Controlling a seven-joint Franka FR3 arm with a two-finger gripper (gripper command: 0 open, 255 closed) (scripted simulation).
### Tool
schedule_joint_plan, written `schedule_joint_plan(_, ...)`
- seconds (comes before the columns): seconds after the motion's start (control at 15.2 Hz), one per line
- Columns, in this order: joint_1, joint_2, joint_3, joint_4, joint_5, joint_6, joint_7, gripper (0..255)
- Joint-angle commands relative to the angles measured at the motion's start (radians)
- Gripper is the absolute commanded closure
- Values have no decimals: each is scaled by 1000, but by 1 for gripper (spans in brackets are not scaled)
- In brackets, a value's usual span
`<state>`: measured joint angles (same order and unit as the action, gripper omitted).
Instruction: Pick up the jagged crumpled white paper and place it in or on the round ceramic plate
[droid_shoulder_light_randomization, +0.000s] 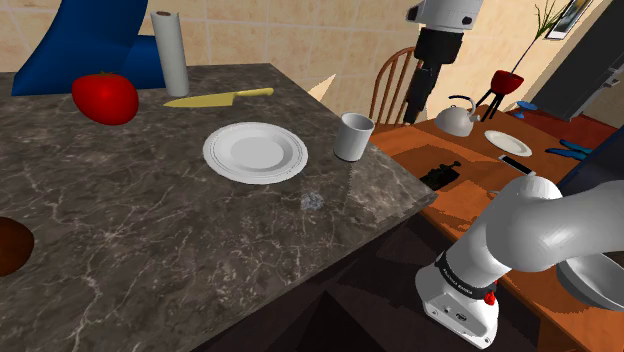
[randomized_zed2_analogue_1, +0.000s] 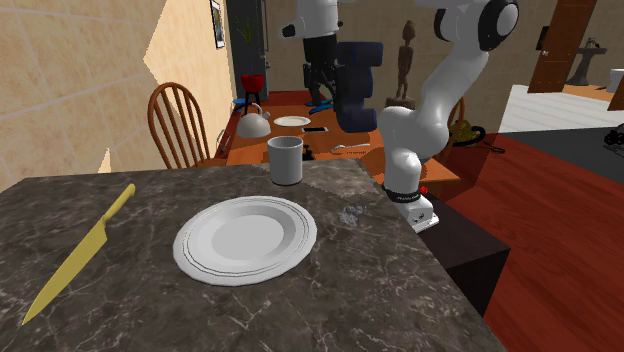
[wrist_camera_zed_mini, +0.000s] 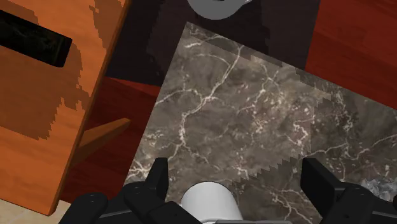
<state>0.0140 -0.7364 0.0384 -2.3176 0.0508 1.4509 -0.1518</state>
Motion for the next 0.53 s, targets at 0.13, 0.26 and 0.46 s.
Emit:
schedule_joint_plan(0.13, 10, -14, 45, -36, 36, 43, 62, 0)
schedule_joint_plan(0.26, 20, -21, 92, -66, 71, 88, 123, 0)
schedule_joint_plan(0.46, 35, -18, 165, -100, 122, 160, 215, 0)
